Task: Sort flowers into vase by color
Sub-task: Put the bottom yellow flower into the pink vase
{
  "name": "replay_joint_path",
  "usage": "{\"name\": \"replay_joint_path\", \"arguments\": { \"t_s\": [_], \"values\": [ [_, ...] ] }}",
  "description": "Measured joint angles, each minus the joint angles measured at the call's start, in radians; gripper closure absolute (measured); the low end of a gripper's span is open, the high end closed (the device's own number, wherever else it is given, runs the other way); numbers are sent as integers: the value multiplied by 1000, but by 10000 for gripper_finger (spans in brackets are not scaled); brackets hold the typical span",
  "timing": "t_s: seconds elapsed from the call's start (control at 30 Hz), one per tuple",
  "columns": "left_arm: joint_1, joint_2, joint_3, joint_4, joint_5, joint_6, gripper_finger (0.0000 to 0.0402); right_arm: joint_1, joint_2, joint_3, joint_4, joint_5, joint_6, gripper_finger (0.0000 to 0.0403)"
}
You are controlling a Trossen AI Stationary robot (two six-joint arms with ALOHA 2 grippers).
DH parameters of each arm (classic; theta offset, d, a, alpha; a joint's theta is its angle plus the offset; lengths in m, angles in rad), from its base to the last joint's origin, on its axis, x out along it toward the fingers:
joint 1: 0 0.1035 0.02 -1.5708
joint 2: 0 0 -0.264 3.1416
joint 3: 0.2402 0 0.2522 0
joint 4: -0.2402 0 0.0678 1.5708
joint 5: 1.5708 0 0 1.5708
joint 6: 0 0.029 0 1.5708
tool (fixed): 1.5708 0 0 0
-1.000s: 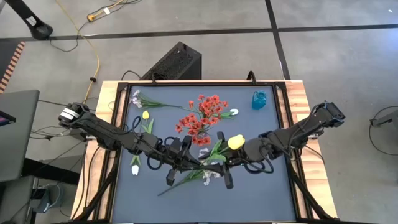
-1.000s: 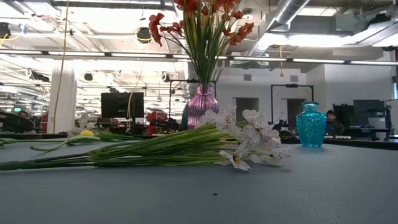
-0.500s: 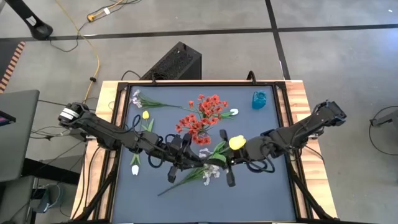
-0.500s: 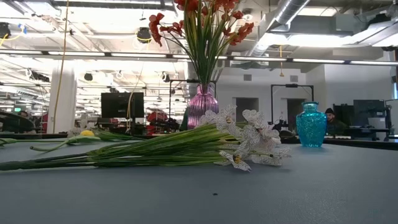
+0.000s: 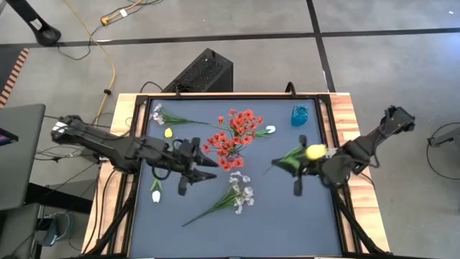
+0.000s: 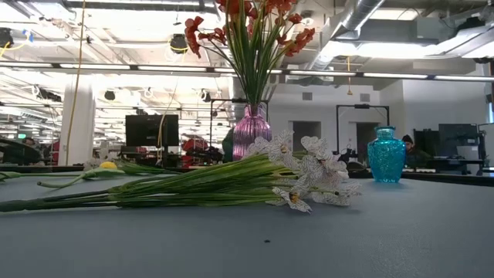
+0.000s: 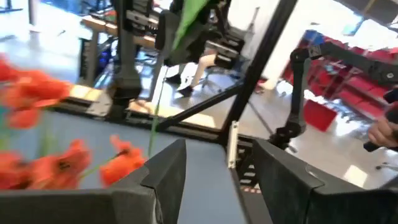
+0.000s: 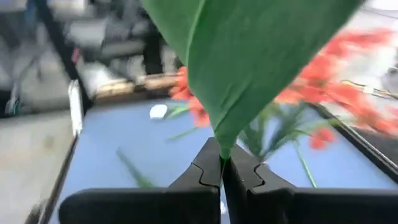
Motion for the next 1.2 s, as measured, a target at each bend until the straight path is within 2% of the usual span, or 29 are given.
{"name": "replay_joint_path", "arguments": {
  "t_s": [0.13,0.23,0.33,0.47,0.57,0.7,0.87,1.0,1.2],
  "values": [
    [0,-56,0,-104,-71,9,228,-25,-141,-204,225,65,49,377],
    [0,-71,0,-161,-112,28,228,-86,-166,-306,424,42,16,377],
    [0,-76,0,-192,-139,52,228,-153,-157,-352,478,32,-6,377],
    [0,-76,0,-197,-159,53,228,-241,-129,-361,502,27,16,377],
    [0,-76,0,-218,-167,35,228,-276,-84,-361,609,6,-37,377],
    [0,-76,0,-254,-192,5,228,-299,-17,-361,712,-12,-133,377],
    [0,-76,0,-271,-192,-34,228,-339,56,-361,746,-12,-132,377],
    [0,-76,0,-282,-193,-45,228,-352,116,-361,839,-12,-140,377],
    [0,-76,0,-289,-243,-71,228,-353,195,-357,891,-12,-164,377]
  ]
}}
